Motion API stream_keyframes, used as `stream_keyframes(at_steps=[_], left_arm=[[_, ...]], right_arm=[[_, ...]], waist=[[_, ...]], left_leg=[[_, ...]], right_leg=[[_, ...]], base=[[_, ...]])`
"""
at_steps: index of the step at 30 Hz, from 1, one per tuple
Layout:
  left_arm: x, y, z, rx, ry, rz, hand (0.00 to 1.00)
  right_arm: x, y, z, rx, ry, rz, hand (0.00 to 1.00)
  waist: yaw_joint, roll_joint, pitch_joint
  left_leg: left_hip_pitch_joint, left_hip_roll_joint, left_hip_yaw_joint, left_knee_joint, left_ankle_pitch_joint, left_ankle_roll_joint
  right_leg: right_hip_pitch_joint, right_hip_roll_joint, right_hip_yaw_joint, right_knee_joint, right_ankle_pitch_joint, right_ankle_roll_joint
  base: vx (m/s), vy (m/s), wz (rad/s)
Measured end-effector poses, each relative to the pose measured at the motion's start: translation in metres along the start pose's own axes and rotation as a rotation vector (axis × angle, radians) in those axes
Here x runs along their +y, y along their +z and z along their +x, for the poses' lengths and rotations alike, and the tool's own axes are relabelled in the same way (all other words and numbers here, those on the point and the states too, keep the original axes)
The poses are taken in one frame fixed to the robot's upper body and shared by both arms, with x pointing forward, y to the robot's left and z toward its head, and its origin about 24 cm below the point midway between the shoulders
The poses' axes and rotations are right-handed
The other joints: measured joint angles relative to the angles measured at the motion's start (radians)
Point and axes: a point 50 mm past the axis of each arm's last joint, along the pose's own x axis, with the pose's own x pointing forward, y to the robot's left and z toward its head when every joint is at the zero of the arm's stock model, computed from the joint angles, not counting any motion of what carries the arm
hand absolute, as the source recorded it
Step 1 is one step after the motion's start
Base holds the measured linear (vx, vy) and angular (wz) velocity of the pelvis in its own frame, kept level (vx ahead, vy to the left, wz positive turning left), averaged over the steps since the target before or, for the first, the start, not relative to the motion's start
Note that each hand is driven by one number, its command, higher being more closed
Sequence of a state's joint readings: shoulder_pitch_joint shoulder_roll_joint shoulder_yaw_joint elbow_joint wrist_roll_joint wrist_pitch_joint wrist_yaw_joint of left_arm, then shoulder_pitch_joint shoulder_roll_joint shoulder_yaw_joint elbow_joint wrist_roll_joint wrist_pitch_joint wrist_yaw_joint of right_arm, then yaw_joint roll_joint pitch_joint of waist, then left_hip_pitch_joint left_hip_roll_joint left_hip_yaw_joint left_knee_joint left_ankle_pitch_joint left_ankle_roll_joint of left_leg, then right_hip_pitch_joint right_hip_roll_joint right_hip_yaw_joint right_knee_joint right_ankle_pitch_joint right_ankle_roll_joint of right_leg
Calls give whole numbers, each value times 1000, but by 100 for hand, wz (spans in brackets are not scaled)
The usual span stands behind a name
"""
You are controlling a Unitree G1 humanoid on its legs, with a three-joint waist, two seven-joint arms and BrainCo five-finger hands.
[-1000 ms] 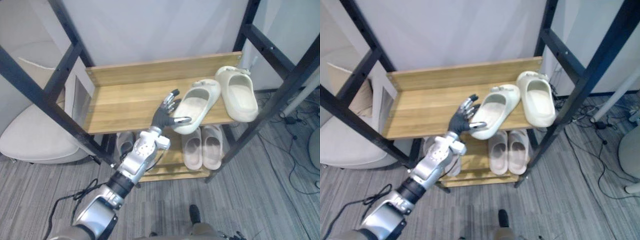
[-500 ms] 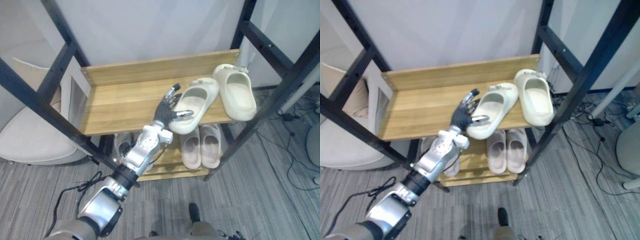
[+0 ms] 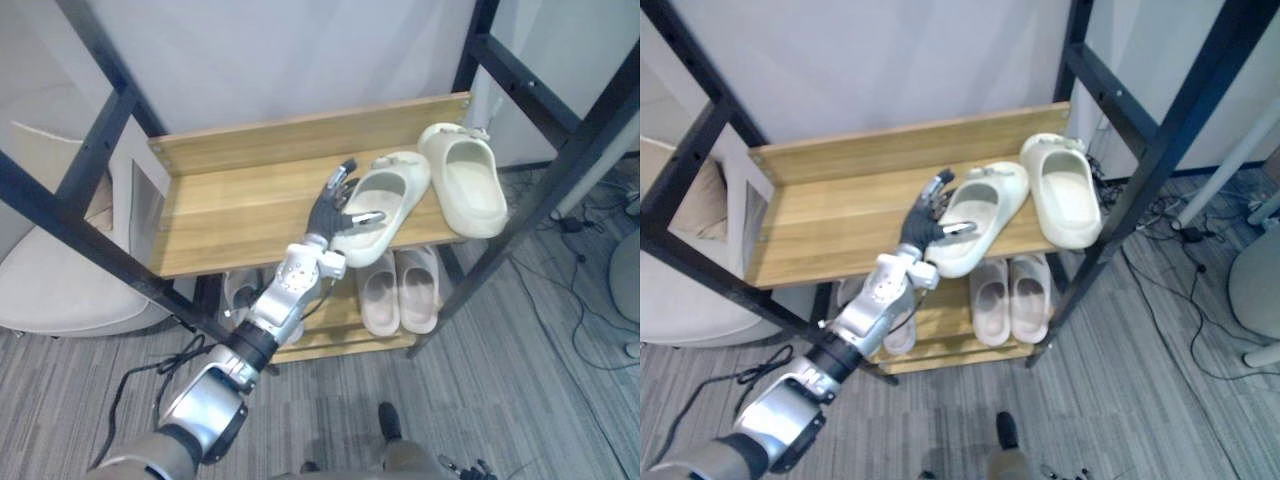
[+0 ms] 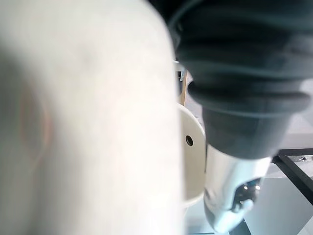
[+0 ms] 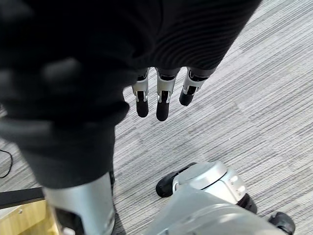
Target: Organize the slippers on the shoe rack
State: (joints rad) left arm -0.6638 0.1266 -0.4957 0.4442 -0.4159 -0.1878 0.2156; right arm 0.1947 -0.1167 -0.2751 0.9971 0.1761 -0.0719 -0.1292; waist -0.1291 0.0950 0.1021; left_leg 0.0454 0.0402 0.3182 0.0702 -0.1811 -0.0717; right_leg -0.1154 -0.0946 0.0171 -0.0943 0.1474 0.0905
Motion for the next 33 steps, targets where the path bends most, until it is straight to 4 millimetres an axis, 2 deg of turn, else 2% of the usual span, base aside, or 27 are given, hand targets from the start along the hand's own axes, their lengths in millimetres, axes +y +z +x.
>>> stream_keyframes(at_steps=[5, 10, 16, 19, 26, 29, 33], left_arm=[[9, 3, 2, 7, 26, 5, 0], [13, 6, 3, 11, 46, -13, 0], [26, 9, -9, -10, 101, -60, 0], [32, 11, -17, -31, 131, -85, 0], [41, 8, -36, -38, 162, -97, 0], [41, 4, -44, -30, 165, -111, 0], [30, -3, -53, -5, 113, -142, 0]], right_arm=[[0, 0, 0, 1, 2, 0, 0], [0, 0, 0, 1, 3, 0, 0], [0, -1, 0, 5, 11, -4, 0], [1, -1, 0, 4, 18, -5, 0], [3, -1, 0, 3, 37, -13, 0], [3, -1, 0, 3, 43, -27, 0], [5, -1, 0, 3, 54, -50, 0]], waist=[[-2, 12, 9], [-3, 13, 11], [-1, 10, 28], [21, 5, 32], [29, -4, 38], [36, -6, 37], [64, -19, 35]], left_leg=[[11, 1, -1, 0, -1, -2], [10, 3, -6, 1, 1, 1], [23, 3, -46, 4, 8, 7], [24, 1, -57, 4, 11, 10], [27, 6, -89, 4, 18, 7], [27, 6, -98, 5, 20, 8], [25, 6, -109, 4, 25, 9]], right_leg=[[11, 0, -3, -2, 0, 0], [13, -1, -12, -2, 0, 0], [48, -7, -61, 4, -3, -3], [55, -10, -72, 2, -4, -3], [76, -10, -106, 5, -10, -9], [81, -11, -115, 5, -11, -9], [84, -12, -125, 5, -12, -12]], base=[[-19, -18, 0], [-13, -15, 3], [-21, -25, 20], [-44, -26, 11], [-21, -36, 14], [-19, -24, 9], [-33, -28, 8]])
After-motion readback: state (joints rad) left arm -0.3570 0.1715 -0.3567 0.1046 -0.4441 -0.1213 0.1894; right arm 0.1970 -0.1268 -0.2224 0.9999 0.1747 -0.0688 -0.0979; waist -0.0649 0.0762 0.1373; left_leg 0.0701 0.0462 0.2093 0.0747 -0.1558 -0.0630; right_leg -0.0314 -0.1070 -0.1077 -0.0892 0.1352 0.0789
